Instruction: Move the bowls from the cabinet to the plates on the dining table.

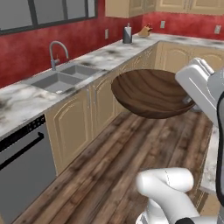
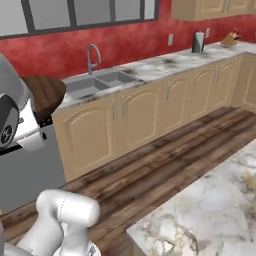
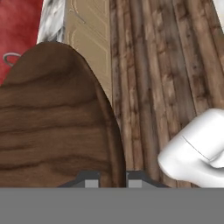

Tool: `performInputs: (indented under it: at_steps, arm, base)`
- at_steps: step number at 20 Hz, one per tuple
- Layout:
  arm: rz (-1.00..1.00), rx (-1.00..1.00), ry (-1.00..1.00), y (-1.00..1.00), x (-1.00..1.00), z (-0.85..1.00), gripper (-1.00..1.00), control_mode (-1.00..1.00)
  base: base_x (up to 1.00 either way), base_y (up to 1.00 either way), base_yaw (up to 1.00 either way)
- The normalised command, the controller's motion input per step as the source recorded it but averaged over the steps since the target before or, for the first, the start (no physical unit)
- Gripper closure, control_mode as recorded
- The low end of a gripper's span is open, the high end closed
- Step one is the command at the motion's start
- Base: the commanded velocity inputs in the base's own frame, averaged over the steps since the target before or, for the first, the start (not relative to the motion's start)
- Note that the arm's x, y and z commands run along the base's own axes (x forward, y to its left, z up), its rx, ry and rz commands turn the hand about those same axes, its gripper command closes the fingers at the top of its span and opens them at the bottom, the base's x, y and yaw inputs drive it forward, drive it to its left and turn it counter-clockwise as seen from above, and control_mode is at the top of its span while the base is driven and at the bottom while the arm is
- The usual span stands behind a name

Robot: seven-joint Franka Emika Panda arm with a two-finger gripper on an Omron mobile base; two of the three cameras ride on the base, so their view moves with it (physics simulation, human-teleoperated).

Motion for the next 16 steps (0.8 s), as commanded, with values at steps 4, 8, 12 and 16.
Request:
performInputs:
  at_steps: [4,8,12,16]
  arm:
    - [0.00,0.00,0.00,0.00,0.00,0.00,1.00,1.00]
    - [0.00,0.00,0.00,0.00,0.00,0.00,1.00,1.00]
    - [0.00,0.00,0.00,0.00,0.00,0.00,1.00,1.00]
    - [0.00,0.00,0.00,0.00,0.00,0.00,1.00,1.00]
  base:
    - [-0.63,-0.11,-0.21]
    - [-0.94,0.00,-0.13]
    - [-0.99,-0.03,-0.12]
    - [-0.72,-0.15,-0.21]
